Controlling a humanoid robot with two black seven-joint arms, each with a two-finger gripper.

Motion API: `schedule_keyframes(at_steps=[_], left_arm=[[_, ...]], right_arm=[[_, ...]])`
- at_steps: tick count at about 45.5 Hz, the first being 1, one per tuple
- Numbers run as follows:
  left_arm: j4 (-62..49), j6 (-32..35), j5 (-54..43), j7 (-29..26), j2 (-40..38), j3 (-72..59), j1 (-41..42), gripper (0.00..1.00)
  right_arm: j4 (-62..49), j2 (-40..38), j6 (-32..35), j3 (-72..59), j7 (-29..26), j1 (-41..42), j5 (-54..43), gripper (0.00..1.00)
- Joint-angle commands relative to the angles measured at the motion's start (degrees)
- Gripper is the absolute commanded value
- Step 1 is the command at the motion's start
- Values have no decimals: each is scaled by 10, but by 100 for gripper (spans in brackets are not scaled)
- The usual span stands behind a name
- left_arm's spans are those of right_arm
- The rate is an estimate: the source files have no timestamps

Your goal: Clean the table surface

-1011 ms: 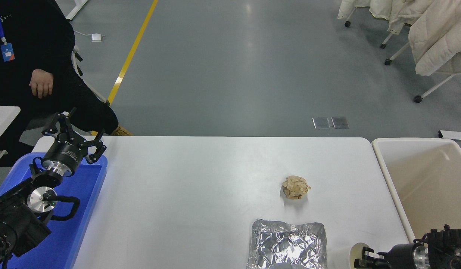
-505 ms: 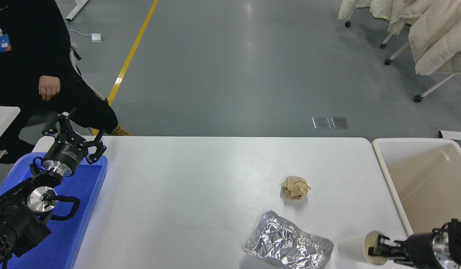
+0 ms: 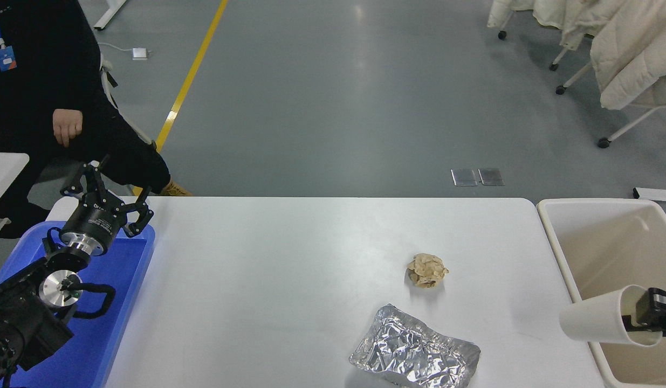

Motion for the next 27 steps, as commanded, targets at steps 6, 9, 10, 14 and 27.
schedule_keyframes(at_steps=[6,9,10,14,27], left_arm=[[0,0,0,0,0,0,0,100],[0,0,0,0,0,0,0,100],[0,0,0,0,0,0,0,100],[0,0,0,0,0,0,0,100],[0,0,0,0,0,0,0,100]], right_arm=[[-3,-109,74,203,-2,26,-53,0],[-8,-109,74,223,-2,26,-61,0],[-10,-109,74,224,-2,25,-63,0],[-14,-109,74,224,-3,23,-69,0],[-118,-55,74,184,-5,23,-115,0]])
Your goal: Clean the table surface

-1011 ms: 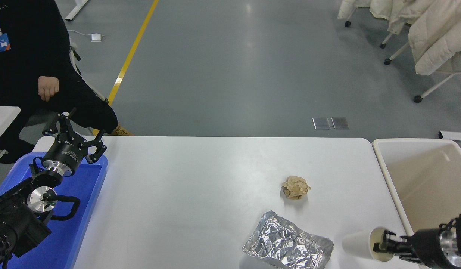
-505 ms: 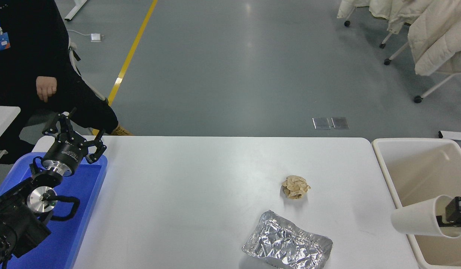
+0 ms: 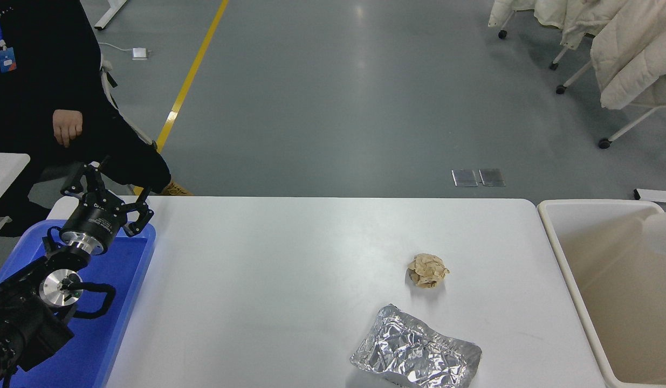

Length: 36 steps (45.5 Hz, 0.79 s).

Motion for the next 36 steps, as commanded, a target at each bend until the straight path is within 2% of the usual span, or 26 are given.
schedule_keyframes(at_steps=[1,9,15,23,36], left_arm=[[0,0,0,0,0,0,0,100],[0,0,0,0,0,0,0,100],[0,0,0,0,0,0,0,100],[0,0,0,0,0,0,0,100],[0,0,0,0,0,0,0,100]], right_arm=[[-100,50,4,-22,-1,0,-34,0],[-216,132,4,-97,0,-1,-19,0],[-272,186,4,-135,0,-22,46,0],[-383,286,-85,-151,0,-93,105,0],[-613,436,-145,-146,1,-203,222,0]])
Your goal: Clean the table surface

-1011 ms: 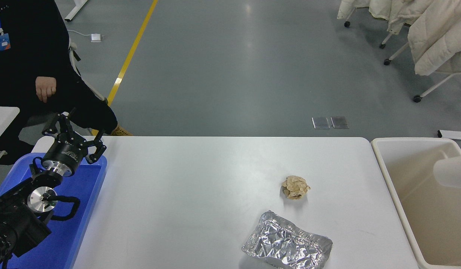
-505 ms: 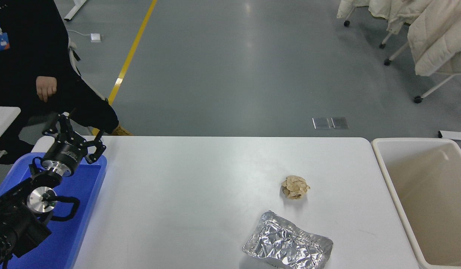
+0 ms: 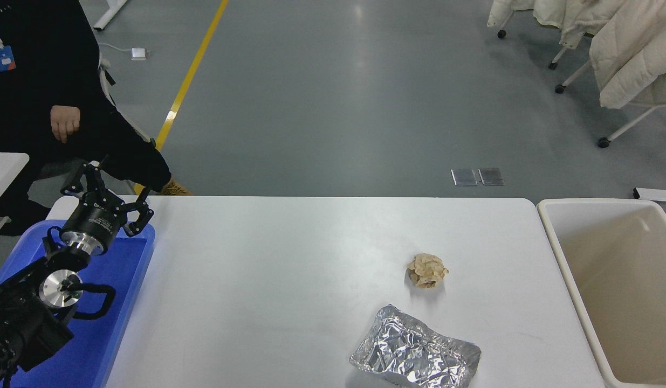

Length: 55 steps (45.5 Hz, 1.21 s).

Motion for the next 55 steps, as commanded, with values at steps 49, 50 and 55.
schedule_keyframes(at_steps=[49,50,55], left_arm=[[0,1,0,0,0,0,0,100],[0,1,0,0,0,0,0,100],[0,1,0,0,0,0,0,100]], right_arm=[[-494,484,-439,15,-1,-340,298,0],[-493,487,-446,16,-1,-340,299,0],[-492,492,-459,29,-1,-341,303,0]])
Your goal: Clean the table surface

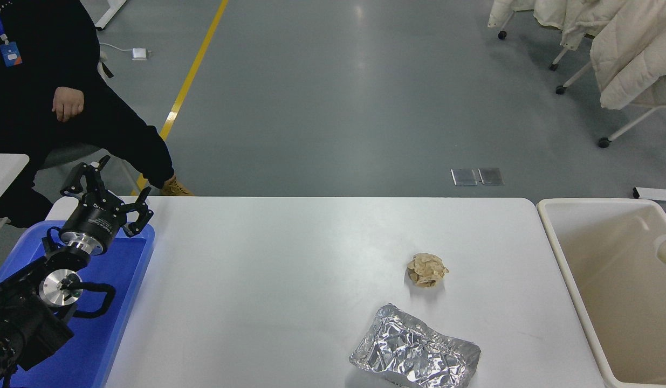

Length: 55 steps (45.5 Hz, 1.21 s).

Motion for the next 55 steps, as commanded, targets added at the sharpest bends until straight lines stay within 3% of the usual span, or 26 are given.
schedule_keyframes(at_steps=[1,21,23,26,55], left_arm=[[0,0,0,0,0,0,0,100],[0,0,0,0,0,0,0,100],[0,0,0,0,0,0,0,100],[0,0,0,0,0,0,0,100],[0,0,0,0,0,0,0,100]], right_arm=[[-3,37,-67,21,0,-19,19,0],[-3,48,-69,50,-4,-27,20,1],[-3,46,-69,52,-4,-27,22,30],[-10,47,-73,54,-3,-26,22,100],[16,6,-82,54,1,6,32,100]])
